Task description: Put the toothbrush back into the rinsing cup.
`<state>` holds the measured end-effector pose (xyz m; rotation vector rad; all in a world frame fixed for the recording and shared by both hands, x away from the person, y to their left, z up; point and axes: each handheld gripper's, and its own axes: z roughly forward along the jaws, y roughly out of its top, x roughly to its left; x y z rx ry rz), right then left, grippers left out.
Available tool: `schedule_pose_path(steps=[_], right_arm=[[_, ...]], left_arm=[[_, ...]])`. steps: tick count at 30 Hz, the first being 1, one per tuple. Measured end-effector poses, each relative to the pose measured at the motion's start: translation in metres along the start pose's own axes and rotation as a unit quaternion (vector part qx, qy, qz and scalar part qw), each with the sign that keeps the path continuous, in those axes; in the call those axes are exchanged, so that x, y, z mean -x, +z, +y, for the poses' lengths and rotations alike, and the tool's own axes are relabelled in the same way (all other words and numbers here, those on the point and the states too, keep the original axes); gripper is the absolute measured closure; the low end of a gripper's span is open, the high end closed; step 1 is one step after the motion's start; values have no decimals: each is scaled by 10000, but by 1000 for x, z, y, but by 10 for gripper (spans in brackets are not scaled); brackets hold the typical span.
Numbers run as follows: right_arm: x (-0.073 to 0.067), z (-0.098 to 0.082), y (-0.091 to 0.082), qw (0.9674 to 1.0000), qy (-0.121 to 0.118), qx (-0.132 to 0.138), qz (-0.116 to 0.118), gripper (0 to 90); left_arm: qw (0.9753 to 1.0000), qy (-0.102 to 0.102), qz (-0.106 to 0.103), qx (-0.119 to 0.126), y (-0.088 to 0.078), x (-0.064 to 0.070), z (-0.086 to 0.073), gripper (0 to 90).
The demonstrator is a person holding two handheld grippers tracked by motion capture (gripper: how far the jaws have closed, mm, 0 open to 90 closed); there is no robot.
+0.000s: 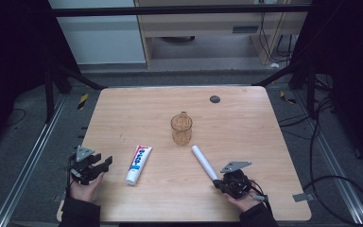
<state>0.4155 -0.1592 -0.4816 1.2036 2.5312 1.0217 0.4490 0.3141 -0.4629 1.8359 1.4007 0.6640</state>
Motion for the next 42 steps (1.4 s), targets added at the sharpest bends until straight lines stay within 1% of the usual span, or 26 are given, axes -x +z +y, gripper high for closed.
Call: schedule_pose_path(steps=[2,5,8,12,20,22,28,32,39,42], right_arm=[[2,-2,-2,10000,42,1,-40,900],[4,-2,-3,10000,37,7,-70,900],[6,-4,-6,9998,148,-1,-136,900],[11,-5,-9,9996,163,14,-225,900],[15,-5,-10,9991,257,-9,-351,900],[15,-5,-10,9990,248,-1,-370,900],[19,-6,-11,9984,343,2,-457,900],[21,-6,-11,9977,407,-49,-534,900],[23,-6,-11,9972,472,-76,-570,900],[24,-7,-11,9968,487,-105,-622,900]], left_arm=[[10000,8,0,-15,0,0,0,490],[10000,16,12,-11,0,0,0,490],[10000,28,13,-10,0,0,0,488],[10000,40,27,-4,0,0,0,476],[10000,48,52,-3,0,0,-1,467],[10000,50,52,-2,0,0,-1,467],[10000,51,62,2,0,0,-1,466],[10000,55,63,-8,0,0,-1,466],[10000,54,65,-7,1,1,-1,466],[10000,54,63,-10,1,1,-1,466]])
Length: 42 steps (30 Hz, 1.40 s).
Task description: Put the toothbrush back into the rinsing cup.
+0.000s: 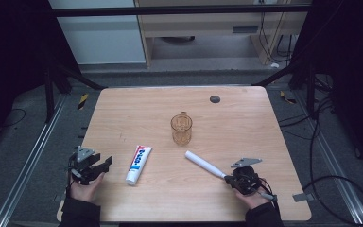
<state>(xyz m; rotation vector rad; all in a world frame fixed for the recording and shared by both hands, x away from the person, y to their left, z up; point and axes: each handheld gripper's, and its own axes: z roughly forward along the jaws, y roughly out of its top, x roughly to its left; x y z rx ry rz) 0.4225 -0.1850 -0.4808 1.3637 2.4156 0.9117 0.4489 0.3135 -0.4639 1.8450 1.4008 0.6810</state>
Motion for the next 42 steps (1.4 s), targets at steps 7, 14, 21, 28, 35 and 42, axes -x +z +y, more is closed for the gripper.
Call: schedule_pose_path(steps=[7,14,21,28,35,42], right_arm=[[1,1,-2,10000,35,86,-19,900],[0,0,2,10000,41,-73,-16,900],[6,1,4,9998,158,-54,-147,900],[10,4,8,9995,194,-42,-233,900],[13,10,12,9992,224,1,-330,900],[20,19,18,9985,340,16,-439,900]], left_arm=[[10000,4,3,1,0,0,0,466],[10000,0,6,-3,0,0,0,466],[10000,3,5,-11,1,0,0,466],[10000,-1,12,-3,0,0,0,465],[10000,16,14,-16,1,0,0,466],[10000,15,16,-20,1,0,0,465]])
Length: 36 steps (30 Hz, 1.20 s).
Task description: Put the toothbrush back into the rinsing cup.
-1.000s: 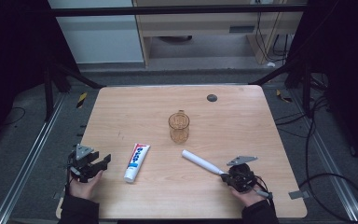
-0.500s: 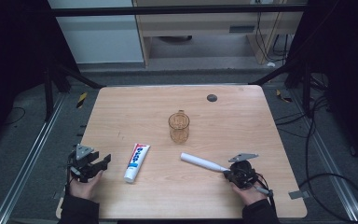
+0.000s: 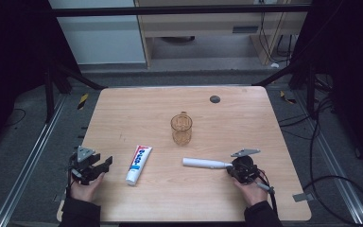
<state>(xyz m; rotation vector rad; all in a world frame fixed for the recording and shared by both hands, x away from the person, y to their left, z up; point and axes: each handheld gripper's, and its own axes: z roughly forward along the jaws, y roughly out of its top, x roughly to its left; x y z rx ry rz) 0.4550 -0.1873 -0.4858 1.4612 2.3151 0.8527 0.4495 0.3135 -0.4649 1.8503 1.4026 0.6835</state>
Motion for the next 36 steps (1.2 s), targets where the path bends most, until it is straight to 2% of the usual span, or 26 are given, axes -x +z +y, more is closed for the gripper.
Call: schedule_pose_path(steps=[5,10,13,16,17,22,27,33,36], right_arm=[[4,5,3,9999,21,16,-115,900],[5,7,1,9999,65,85,-103,900],[3,11,-1,9997,34,248,-86,900],[-2,20,0,9985,1,553,14,900],[-4,28,3,9973,-5,731,35,900],[-7,43,14,9956,113,923,72,900],[-11,50,24,9949,191,968,188,900],[-21,52,30,9944,121,996,339,900],[-32,55,35,9943,11,977,424,900]], left_arm=[[10000,-2,4,6,0,0,0,465],[10000,-3,6,4,0,0,0,465],[10000,17,11,2,0,1,0,465],[10000,12,10,-15,1,1,0,466],[10000,20,7,-17,1,0,0,465],[10000,-6,15,9,0,-1,0,466],[10000,0,15,3,0,-1,0,466],[10000,5,13,-5,0,-1,0,466],[10000,13,11,-9,0,-1,0,466]])
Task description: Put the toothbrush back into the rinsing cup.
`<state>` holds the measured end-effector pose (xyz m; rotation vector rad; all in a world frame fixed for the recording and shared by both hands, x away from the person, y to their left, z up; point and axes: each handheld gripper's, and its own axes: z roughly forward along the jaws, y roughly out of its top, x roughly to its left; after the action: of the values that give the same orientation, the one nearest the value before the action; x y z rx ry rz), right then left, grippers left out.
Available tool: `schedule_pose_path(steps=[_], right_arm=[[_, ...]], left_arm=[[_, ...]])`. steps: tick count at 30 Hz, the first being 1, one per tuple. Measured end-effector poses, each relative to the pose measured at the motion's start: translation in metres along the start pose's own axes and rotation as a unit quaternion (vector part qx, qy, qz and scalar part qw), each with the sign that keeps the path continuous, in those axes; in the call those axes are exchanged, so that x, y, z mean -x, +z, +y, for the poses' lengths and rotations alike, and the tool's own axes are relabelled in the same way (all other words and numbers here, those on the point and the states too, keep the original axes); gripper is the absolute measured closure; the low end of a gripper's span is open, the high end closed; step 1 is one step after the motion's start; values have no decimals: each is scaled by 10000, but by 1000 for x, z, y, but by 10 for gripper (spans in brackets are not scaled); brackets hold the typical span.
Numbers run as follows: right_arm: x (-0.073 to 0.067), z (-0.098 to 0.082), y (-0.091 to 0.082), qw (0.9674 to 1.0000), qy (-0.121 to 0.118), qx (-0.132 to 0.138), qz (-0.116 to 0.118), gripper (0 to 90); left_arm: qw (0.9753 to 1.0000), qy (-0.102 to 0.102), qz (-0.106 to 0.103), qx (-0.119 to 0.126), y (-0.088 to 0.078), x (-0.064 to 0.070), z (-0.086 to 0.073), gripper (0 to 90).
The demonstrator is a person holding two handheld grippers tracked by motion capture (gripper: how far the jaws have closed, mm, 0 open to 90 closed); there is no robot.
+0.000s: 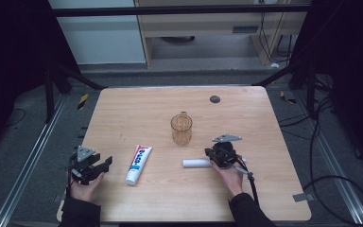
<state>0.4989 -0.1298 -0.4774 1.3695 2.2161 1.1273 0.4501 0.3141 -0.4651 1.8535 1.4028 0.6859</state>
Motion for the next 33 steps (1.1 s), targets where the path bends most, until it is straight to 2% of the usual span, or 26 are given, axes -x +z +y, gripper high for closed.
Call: schedule_pose_path(steps=[11,20,24,33], right_arm=[[-19,0,12,9993,-217,-249,202,900],[-24,-2,14,9981,-355,-437,259,900],[-28,-4,13,9971,-496,-510,280,900],[-28,-9,7,9965,-493,-585,333,900]], left_arm=[[10000,6,-9,-8,0,0,0,465],[10000,2,-9,-13,0,0,0,464],[10000,7,-13,-8,0,0,0,464],[10000,3,-19,-1,0,0,0,464]])
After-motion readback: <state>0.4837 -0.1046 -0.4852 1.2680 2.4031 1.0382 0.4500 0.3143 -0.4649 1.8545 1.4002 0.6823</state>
